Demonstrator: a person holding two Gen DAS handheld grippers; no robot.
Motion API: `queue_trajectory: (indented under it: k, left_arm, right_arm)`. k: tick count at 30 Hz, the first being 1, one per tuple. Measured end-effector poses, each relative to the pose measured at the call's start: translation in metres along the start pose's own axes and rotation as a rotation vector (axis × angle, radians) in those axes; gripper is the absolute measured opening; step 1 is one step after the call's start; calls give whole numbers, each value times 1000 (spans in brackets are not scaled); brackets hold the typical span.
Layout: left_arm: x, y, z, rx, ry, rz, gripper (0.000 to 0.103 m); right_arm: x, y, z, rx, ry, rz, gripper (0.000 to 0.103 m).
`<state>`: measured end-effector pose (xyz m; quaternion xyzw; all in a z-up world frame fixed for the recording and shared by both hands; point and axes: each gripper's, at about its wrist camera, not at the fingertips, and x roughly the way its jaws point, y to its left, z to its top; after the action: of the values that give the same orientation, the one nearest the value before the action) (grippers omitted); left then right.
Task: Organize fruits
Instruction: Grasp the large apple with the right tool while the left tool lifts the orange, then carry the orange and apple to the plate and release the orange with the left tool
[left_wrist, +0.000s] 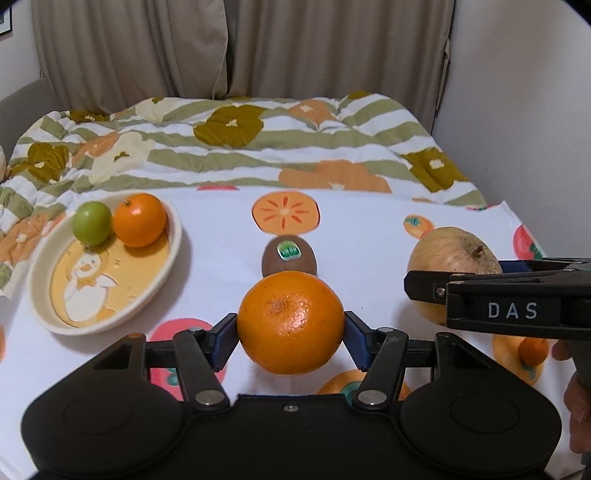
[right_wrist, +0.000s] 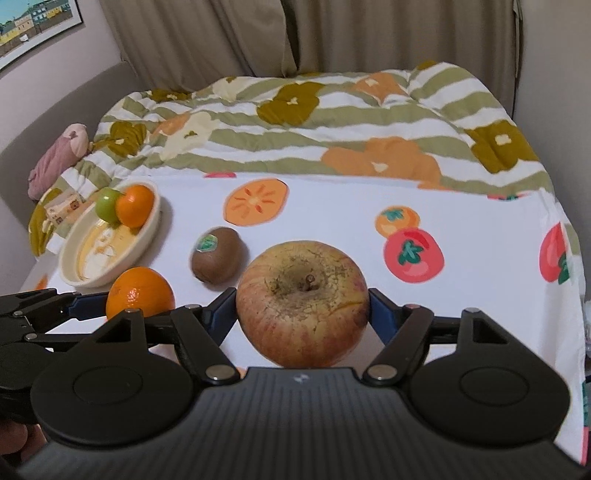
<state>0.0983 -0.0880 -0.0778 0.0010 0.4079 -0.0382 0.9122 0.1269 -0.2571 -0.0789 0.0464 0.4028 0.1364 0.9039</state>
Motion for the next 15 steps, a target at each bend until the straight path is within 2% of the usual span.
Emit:
queue_trajectory:
  k: [7,15]
  left_arm:
    - [-36,25,14,5,-43,4,64]
    - [-67,76,28,-5,-85,20,64]
  right_arm:
    - [-23,37,20,0,-30,30,89]
    - [-34,94,42,-12,-58,58,89]
